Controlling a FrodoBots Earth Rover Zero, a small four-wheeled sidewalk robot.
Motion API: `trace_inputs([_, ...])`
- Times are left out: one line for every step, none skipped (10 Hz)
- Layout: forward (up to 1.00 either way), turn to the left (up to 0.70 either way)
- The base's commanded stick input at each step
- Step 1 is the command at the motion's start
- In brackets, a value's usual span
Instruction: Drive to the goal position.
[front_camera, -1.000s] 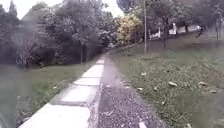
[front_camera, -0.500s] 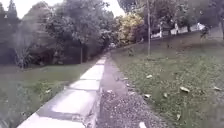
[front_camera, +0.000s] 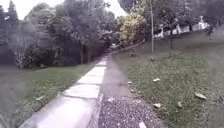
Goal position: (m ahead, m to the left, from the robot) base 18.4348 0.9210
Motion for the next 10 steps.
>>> trace_inputs([0.70,0.01])
trace_inputs([0.70,0.01])
trace_inputs([0.70,0.01])
trace_inputs([0.70,0.01])
trace_inputs([0.70,0.01])
trace_inputs([0.70,0.01])
trace_inputs([0.70,0.01])
trace_inputs([0.70,0.01])
trace_inputs([0.70,0.01])
trace_inputs([0.70,0.01])
